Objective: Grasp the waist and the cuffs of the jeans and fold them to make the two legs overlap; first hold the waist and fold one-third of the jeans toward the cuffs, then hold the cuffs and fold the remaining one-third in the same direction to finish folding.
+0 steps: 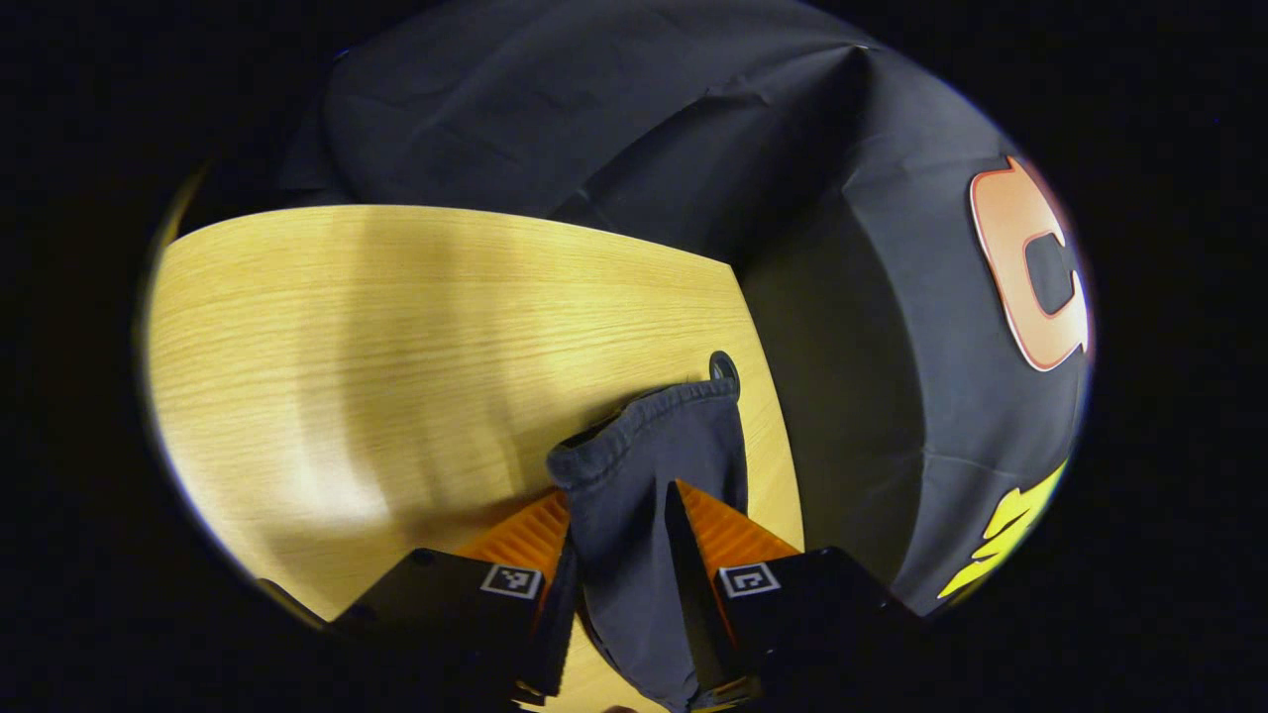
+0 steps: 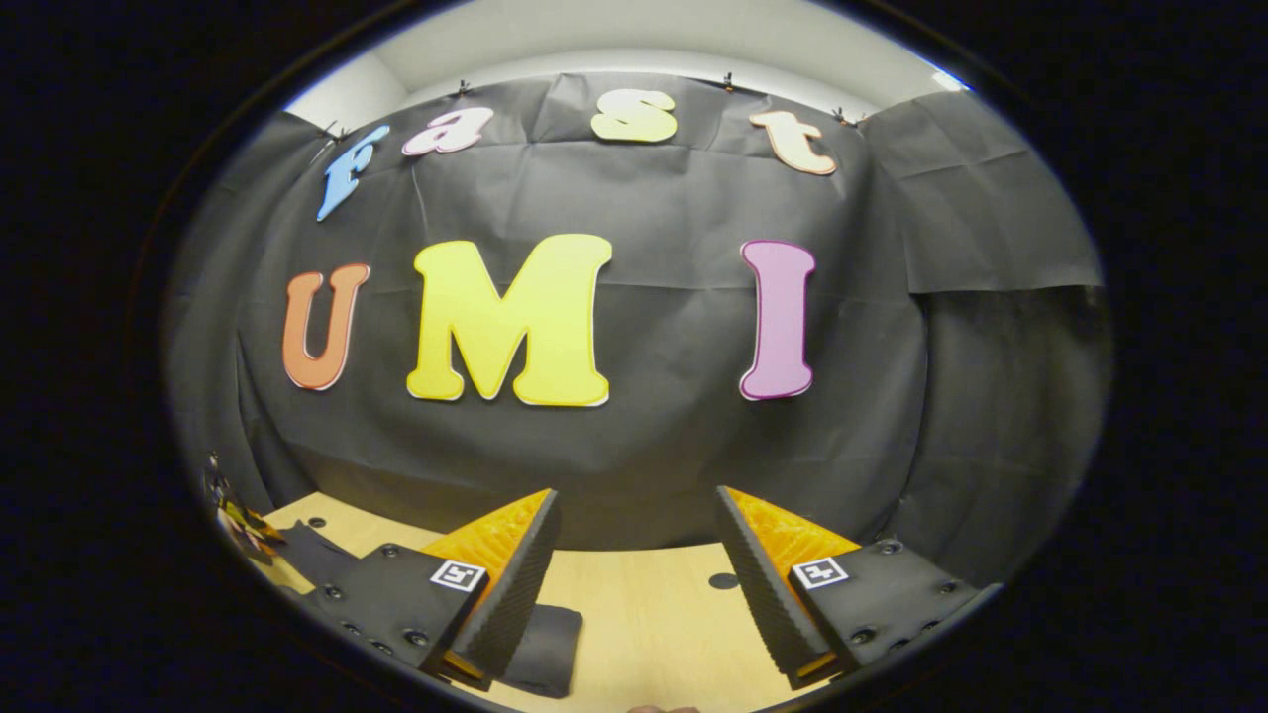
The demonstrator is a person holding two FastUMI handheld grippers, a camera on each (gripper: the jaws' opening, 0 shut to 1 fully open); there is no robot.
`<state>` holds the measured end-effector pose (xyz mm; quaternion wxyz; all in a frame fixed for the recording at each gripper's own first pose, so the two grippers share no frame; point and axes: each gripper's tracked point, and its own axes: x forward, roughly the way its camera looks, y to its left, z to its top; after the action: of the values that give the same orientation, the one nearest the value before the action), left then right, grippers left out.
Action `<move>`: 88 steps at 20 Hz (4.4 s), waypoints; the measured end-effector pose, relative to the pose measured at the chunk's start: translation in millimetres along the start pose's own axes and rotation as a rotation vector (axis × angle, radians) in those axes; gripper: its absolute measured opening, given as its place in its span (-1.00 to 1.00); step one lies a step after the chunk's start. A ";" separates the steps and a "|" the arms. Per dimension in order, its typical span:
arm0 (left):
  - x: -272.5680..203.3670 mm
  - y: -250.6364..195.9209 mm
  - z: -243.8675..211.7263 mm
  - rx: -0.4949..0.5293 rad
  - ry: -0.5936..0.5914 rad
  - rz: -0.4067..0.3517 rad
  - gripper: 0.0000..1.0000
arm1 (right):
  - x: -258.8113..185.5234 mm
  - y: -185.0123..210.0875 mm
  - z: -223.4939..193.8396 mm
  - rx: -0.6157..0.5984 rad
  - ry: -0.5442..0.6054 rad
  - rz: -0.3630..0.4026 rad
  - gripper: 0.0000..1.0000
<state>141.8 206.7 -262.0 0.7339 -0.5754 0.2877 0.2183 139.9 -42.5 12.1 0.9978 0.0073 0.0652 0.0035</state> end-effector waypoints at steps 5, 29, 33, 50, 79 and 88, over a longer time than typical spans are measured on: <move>4.9 -0.1 -1.1 -0.046 0.036 -0.026 -0.87 | 0.7 -4.0 -1.0 -0.001 0.011 -0.006 0.86; -130.8 -236.8 -141.7 0.693 -0.162 -0.459 -0.92 | -21.7 -61.2 9.8 0.003 0.002 -0.027 0.86; -142.2 -261.4 -216.9 0.783 -0.115 -0.521 -0.92 | -30.6 -97.1 12.4 -0.003 -0.004 -0.057 0.86; -81.2 -175.1 -453.4 1.054 0.133 -0.327 -0.92 | -53.4 -236.0 10.6 0.000 0.022 -0.146 0.92; -186.1 -217.4 -356.7 1.049 -0.060 -0.513 0.96 | -37.4 -107.5 -7.8 0.080 0.045 0.002 0.89; -276.4 -244.6 -201.9 1.075 -0.394 -0.568 0.96 | -46.5 -17.7 16.0 0.085 -0.019 0.110 0.92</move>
<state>62.3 -45.5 65.1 0.9884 -0.1298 0.0531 -0.0578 96.0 -60.9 33.7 0.9955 0.0535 0.0556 0.0553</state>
